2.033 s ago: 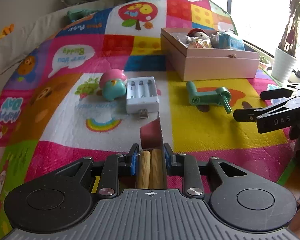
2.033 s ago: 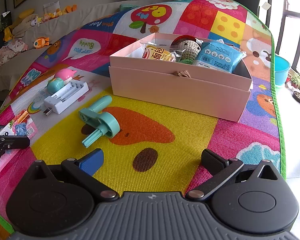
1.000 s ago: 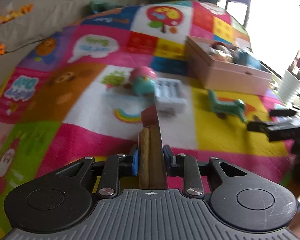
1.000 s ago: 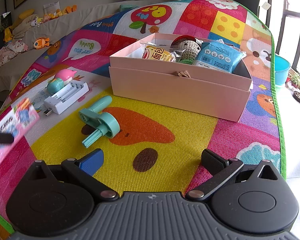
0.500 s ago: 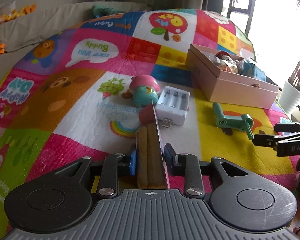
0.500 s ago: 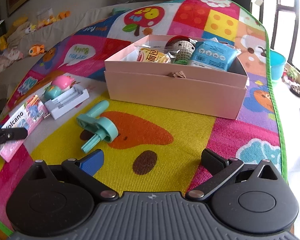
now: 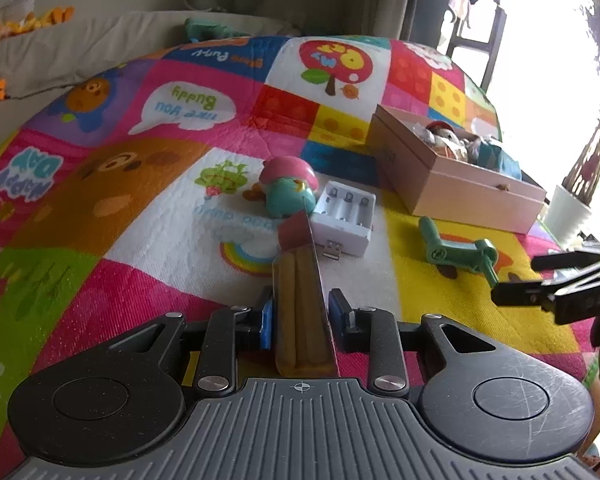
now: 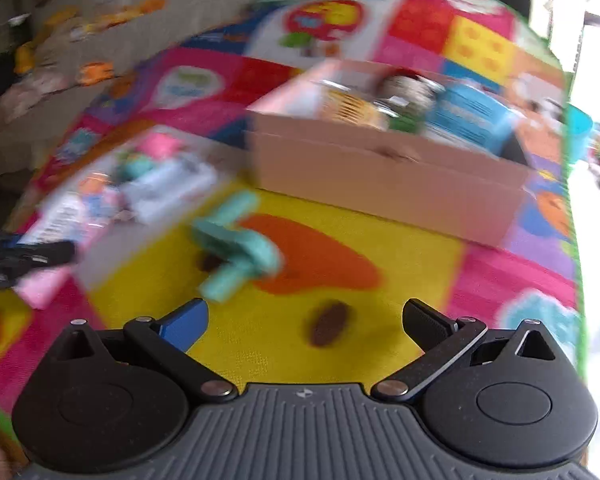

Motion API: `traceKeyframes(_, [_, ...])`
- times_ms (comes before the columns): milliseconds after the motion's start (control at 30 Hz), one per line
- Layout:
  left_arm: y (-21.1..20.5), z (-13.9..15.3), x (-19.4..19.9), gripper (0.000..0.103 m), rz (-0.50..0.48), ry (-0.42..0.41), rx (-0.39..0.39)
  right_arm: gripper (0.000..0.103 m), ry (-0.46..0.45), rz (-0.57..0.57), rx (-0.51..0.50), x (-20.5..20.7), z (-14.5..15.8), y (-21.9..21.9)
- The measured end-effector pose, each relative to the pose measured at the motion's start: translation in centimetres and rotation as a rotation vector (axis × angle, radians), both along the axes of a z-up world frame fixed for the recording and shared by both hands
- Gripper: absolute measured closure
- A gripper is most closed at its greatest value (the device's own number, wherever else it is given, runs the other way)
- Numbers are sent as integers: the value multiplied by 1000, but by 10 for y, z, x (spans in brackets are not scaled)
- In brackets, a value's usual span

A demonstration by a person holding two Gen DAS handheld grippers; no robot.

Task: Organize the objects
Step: 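Carry the Volcano pack to the box with the left tool while the right tool grasps the pig toy, then drop the Volcano pack into the box with the left tool while the right tool holds the pig toy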

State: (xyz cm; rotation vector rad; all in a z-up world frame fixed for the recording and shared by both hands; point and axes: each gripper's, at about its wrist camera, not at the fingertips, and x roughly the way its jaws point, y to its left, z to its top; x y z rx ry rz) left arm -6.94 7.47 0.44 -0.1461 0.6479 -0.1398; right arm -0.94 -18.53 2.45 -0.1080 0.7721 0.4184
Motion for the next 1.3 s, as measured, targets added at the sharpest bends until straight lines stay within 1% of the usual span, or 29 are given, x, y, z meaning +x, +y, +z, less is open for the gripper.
traceKeyframes(100, [2, -1, -1, 72, 3, -4, -16, 0, -50, 106, 5, 5, 26, 31])
traceKeyframes(167, [3, -1, -1, 72, 5, -5, -29, 0, -45, 148, 19, 18, 38, 50])
traceKeyframes(233, [4, -2, -2, 73, 8, -7, -44, 0, 9, 174, 47, 39, 45, 71])
traceKeyframes(300, [7, -2, -2, 73, 10, -9, -60, 0, 63, 184, 67, 60, 46, 91])
traceKeyframes(433, [11, -3, -2, 73, 14, -11, -96, 0, 120, 174, 71, 99, 38, 134])
traceKeyframes(500, [14, -4, -2, 74, 16, -11, -114, 5, 135, 164, 57, 114, 30, 153])
traceKeyframes(567, [15, -4, -3, 75, 18, -12, -126, 14, 163, 164, 24, 128, 19, 172])
traceKeyframes(600, [16, -4, -3, 75, 19, -12, -129, 16, 176, 164, 12, 131, 14, 176])
traceKeyframes(633, [16, -4, -3, 75, 20, -12, -132, 21, 187, 160, -9, 134, 9, 183])
traceKeyframes(667, [17, -4, -3, 76, 22, -12, -135, 28, 186, 163, -39, 136, 5, 189])
traceKeyframes(700, [17, -5, -3, 76, 23, -12, -141, 33, 174, 170, -64, 135, 3, 193])
traceKeyframes(733, [18, -5, -3, 76, 24, -12, -147, 46, 157, 183, -84, 132, 5, 195])
traceKeyframes(767, [19, -5, -3, 76, 24, -12, -154, 55, 148, 201, -93, 128, 7, 194])
traceKeyframes(833, [22, -6, -3, 76, 25, -12, -170, 55, 135, 209, -78, 119, 17, 187])
traceKeyframes(967, [25, -6, -3, 76, 27, -12, -196, 55, 51, 228, -67, 89, 45, 166])
traceKeyframes(1067, [27, -6, -3, 76, 28, -12, -203, 55, 36, 240, -37, 66, 62, 142])
traceKeyframes(1167, [26, -6, -4, 76, 28, -12, -203, 55, 70, 251, -21, 43, 64, 115])
traceKeyframes(1300, [26, -6, -3, 76, 29, -11, -204, 55, 124, 262, -50, 3, 44, 80])
